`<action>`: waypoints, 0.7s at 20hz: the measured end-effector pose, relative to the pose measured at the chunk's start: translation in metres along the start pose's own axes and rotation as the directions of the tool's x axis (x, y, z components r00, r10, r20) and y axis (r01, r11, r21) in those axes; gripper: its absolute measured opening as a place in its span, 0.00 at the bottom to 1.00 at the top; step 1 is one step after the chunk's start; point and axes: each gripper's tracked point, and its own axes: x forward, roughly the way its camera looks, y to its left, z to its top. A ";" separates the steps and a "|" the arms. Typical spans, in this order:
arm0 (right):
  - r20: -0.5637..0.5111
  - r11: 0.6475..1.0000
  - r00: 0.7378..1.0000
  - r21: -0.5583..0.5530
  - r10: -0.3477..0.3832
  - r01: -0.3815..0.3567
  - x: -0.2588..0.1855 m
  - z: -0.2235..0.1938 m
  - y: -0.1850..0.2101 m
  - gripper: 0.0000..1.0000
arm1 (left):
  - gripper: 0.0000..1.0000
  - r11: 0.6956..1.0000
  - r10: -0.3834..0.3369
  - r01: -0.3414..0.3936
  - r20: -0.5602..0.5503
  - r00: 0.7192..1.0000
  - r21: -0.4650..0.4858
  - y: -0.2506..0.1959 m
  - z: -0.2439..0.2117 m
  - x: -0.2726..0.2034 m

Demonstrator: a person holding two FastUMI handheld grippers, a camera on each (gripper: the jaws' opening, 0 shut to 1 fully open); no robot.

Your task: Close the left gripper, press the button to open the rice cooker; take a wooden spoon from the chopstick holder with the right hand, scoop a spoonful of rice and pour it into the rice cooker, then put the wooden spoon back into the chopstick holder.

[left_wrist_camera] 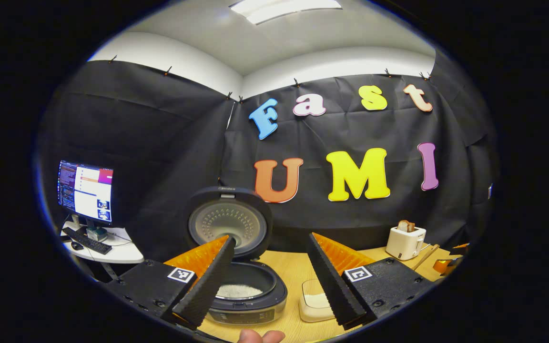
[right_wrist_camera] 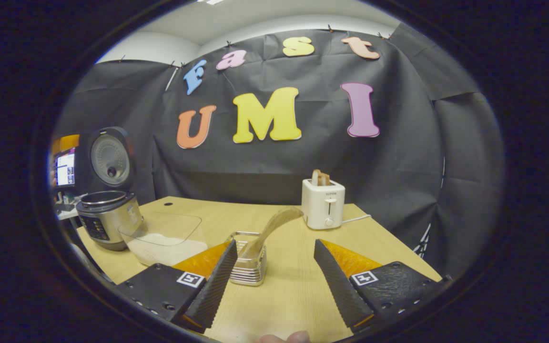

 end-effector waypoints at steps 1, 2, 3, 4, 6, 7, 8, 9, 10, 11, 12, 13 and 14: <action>0.000 1.000 1.000 0.003 0.014 -0.014 -0.001 -0.002 0.001 0.96 | 0.98 1.000 0.006 -0.006 0.000 1.000 0.016 0.004 0.009 0.009; -0.006 0.999 0.999 0.008 0.033 -0.033 -0.001 -0.005 0.002 0.96 | 0.98 0.999 0.017 -0.017 -0.009 1.000 0.035 0.010 0.014 0.018; -0.010 0.999 0.999 0.012 0.053 -0.053 -0.003 -0.006 0.005 0.96 | 0.98 0.999 0.022 -0.021 -0.020 1.000 0.050 0.015 0.021 0.027; -0.006 0.998 0.998 0.009 0.064 -0.064 -0.004 -0.006 0.007 0.96 | 0.98 0.998 0.020 -0.019 -0.024 0.999 0.055 0.018 0.029 0.036; 0.009 0.997 0.997 -0.007 0.080 -0.080 -0.006 -0.006 0.012 0.96 | 0.98 0.998 0.019 -0.017 -0.043 0.999 0.052 0.024 0.043 0.058; 0.009 0.995 0.995 0.002 0.097 -0.097 -0.007 -0.008 0.015 0.96 | 0.98 0.998 0.017 -0.014 -0.053 0.998 0.057 0.028 0.050 0.071; 0.005 0.993 0.993 0.020 0.116 -0.116 -0.008 -0.011 0.019 0.96 | 0.98 0.997 0.026 -0.021 -0.065 0.998 0.070 0.032 0.057 0.085; -0.005 0.990 0.991 0.037 0.137 -0.137 -0.007 -0.013 0.024 0.96 | 1.00 0.996 0.041 -0.033 -0.089 0.995 0.082 0.040 0.059 0.099; -0.014 0.988 0.989 0.052 0.148 -0.147 -0.004 -0.017 0.026 0.92 | 0.98 0.995 0.061 -0.052 -0.109 0.992 0.084 0.050 0.062 0.111; -0.022 0.987 0.988 0.062 0.151 -0.150 -0.002 -0.018 0.025 0.92 | 0.99 0.995 0.072 -0.063 -0.126 0.989 0.073 0.057 0.066 0.126; -0.028 0.986 0.988 0.072 0.150 -0.148 0.001 -0.019 0.024 0.96 | 0.98 0.995 0.083 -0.075 -0.137 0.987 0.061 0.063 0.069 0.139; -0.033 0.985 0.988 0.085 0.150 -0.147 0.004 -0.018 0.024 0.96 | 0.98 0.997 0.077 -0.071 -0.164 0.984 0.042 0.067 0.068 0.152; -0.037 0.983 0.987 0.100 0.157 -0.153 0.006 -0.018 0.026 0.96 | 0.98 0.997 0.073 -0.071 -0.194 0.978 0.016 0.070 0.064 0.164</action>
